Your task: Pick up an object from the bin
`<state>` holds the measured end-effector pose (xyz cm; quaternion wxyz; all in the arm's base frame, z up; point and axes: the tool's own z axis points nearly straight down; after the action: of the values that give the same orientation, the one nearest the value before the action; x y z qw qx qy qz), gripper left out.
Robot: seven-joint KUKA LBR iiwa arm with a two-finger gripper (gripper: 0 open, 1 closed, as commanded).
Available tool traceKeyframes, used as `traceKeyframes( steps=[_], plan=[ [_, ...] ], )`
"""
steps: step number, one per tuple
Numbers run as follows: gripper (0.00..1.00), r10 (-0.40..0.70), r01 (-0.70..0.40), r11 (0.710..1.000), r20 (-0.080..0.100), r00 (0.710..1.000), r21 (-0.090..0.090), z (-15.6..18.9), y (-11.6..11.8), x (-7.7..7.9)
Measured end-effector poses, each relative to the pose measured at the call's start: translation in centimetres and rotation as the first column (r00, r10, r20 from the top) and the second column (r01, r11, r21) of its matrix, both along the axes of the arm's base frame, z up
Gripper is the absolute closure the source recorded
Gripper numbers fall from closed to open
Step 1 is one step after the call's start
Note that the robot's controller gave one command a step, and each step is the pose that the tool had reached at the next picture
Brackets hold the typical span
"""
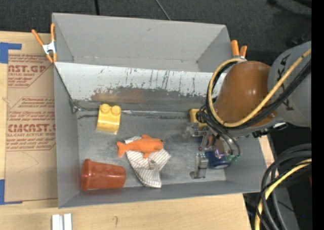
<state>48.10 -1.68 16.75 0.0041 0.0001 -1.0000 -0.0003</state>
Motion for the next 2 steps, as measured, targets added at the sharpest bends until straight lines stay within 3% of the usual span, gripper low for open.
traceKeyframes(
  steps=[1,2],
  plan=[
    [0.00,0.000,0.000,1.000,0.008,1.000,-0.001,0.4,0.0,0.2],
    [0.00,0.095,-0.095,0.996,0.012,0.995,-0.001,-5.1,3.8,1.1]
  ],
)
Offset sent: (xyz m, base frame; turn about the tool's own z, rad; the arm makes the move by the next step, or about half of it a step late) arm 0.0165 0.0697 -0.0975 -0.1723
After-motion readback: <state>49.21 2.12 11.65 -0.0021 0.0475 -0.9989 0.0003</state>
